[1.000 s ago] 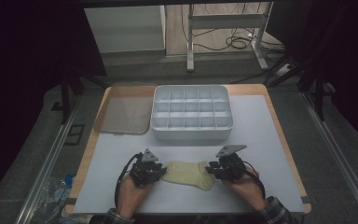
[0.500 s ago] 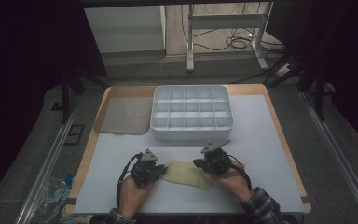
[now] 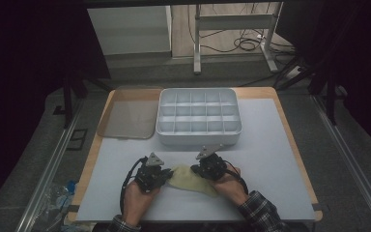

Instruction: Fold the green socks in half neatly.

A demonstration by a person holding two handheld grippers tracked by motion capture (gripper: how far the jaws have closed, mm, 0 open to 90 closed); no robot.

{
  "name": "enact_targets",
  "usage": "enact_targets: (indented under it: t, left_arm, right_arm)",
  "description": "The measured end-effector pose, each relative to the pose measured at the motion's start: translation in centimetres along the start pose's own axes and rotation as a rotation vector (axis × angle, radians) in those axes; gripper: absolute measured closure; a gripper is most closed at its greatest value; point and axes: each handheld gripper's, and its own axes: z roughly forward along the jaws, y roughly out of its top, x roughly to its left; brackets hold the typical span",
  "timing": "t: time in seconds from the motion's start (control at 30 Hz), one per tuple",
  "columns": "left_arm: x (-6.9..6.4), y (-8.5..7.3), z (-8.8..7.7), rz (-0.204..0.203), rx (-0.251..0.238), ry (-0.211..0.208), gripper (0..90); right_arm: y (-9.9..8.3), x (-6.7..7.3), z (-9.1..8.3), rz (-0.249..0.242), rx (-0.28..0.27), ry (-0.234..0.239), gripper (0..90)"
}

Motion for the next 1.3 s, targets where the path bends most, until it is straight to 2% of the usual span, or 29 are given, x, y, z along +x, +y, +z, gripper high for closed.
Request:
enact_targets:
  t: [0.3,1.13,1.3]
  left_arm:
    - [0.0,0.0,0.0,0.002,0.002,0.001,83.5]
    - [-0.1,0.2,-0.1,0.010,0.001,0.006,83.6]
    - [-0.2,0.3,-0.2,0.013,-0.003,0.006,83.6]
  right_arm:
    - [-0.3,0.8,-0.3,-0.024,0.001,0.012,89.5]
    - [-1.4,4.2,-1.1,-0.082,0.012,0.096,89.4]
    - [-1.6,4.4,-1.1,-0.082,0.012,0.100,89.5]
